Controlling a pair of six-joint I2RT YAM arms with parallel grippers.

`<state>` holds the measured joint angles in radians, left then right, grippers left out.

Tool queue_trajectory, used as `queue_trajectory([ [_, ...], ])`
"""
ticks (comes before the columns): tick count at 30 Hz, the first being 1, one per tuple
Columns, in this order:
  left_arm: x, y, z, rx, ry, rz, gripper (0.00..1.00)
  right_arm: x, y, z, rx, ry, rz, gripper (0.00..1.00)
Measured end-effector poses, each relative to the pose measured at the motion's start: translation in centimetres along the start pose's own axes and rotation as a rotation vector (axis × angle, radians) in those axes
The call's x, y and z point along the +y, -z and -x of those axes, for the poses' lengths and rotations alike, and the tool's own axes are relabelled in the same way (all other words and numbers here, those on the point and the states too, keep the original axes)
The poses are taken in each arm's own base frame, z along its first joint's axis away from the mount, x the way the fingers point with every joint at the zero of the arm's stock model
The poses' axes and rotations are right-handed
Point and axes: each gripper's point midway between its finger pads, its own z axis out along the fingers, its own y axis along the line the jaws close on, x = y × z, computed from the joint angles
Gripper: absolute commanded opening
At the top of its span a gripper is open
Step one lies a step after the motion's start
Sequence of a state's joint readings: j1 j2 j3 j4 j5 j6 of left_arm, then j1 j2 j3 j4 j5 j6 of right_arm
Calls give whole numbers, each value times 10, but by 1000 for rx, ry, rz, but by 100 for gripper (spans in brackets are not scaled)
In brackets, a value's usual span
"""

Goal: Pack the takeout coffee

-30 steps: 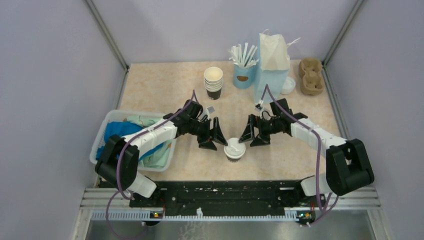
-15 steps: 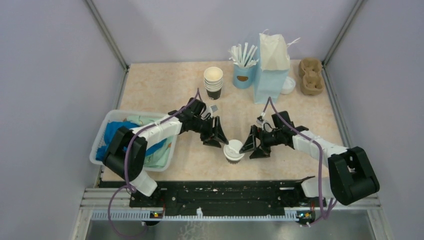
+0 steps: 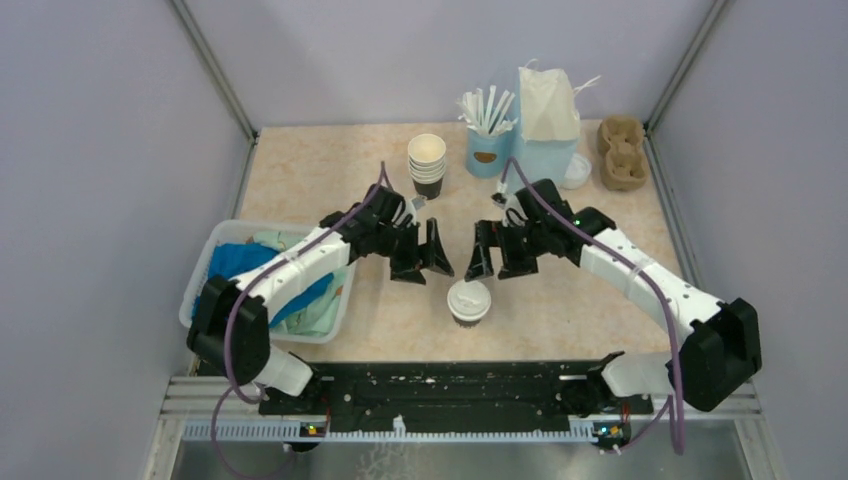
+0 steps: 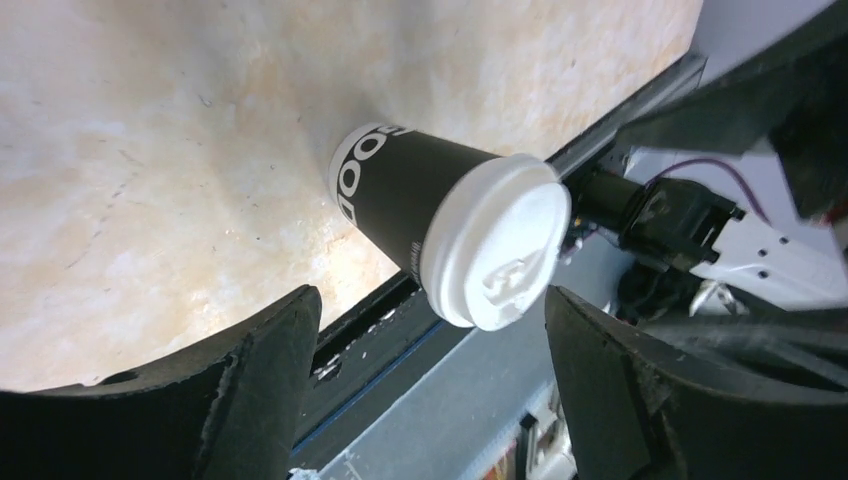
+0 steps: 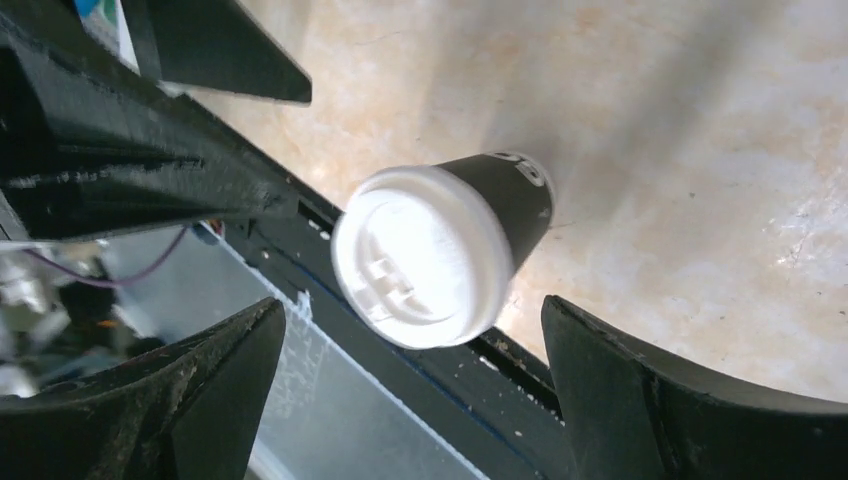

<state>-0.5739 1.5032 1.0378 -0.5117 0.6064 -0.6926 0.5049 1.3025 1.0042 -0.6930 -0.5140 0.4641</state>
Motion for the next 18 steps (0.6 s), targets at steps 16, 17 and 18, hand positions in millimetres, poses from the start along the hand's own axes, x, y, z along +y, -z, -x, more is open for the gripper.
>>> queue_trajectory([
  [16, 10, 100, -10, -443, -32, 133, 98, 27, -21, -42, 196, 414, -503, 98],
  [17, 14, 98, -13, -434, -21, 145, 98, 26, -21, -42, 203, 421, -517, 98],
  [18, 18, 96, -15, -426, -9, 156, 98, 26, -22, -41, 198, 431, -526, 96],
])
